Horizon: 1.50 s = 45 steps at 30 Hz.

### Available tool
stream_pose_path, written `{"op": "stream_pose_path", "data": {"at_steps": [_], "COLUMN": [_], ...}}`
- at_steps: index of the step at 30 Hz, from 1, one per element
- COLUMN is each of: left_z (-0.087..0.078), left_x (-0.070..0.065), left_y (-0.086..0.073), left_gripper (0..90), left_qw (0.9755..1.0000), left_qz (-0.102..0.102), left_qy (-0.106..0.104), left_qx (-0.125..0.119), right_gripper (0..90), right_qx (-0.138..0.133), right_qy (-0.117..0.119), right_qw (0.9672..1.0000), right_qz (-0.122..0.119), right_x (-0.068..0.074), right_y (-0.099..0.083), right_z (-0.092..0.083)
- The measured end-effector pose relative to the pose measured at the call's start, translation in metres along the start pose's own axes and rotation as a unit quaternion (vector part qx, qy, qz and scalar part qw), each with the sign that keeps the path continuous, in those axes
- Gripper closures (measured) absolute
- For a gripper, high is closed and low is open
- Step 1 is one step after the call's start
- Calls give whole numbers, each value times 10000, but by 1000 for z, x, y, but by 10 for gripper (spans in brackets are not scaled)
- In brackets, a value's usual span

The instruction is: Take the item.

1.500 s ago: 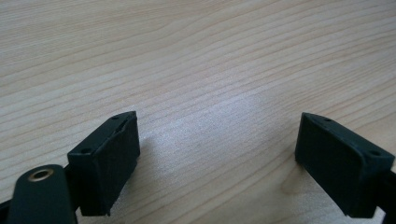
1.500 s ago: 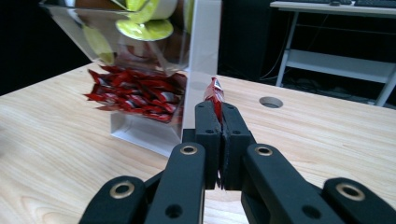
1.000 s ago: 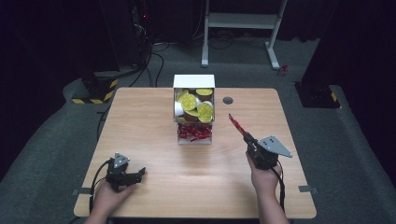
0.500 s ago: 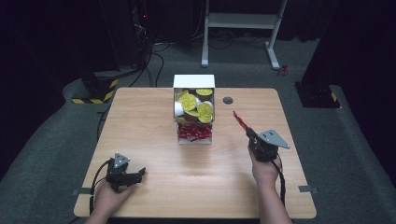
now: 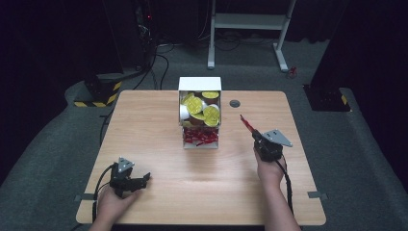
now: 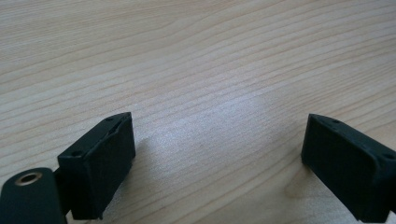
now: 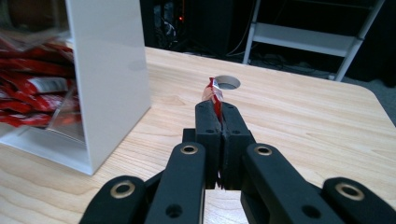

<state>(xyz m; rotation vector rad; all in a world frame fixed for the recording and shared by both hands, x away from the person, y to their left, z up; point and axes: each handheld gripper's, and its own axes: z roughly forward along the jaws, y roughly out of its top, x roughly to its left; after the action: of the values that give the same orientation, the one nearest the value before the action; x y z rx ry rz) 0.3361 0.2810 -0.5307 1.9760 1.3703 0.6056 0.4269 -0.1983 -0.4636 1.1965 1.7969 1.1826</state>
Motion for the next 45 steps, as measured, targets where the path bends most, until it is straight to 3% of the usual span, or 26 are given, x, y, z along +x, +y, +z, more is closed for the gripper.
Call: {"op": "stream_pose_path", "data": {"at_steps": [18,31,45], "left_z": [0,0,0], "left_x": [0,0,0], "left_y": [0,0,0], "left_gripper": [101,101,102], "left_qw": [10000,10000,10000], "left_qz": [9,-3,-7], "left_qy": [6,14,20], "left_qx": [7,11,5], "right_gripper": [888,877,863], "right_qx": [529,939,1187], "right_qy": [-83,-121,-100], "right_qw": [9985,9954,9928], "right_qz": [81,166,144], "right_x": [0,-1,-1], "right_y": [-17,-30,-36], "right_z": [27,34,37]}}
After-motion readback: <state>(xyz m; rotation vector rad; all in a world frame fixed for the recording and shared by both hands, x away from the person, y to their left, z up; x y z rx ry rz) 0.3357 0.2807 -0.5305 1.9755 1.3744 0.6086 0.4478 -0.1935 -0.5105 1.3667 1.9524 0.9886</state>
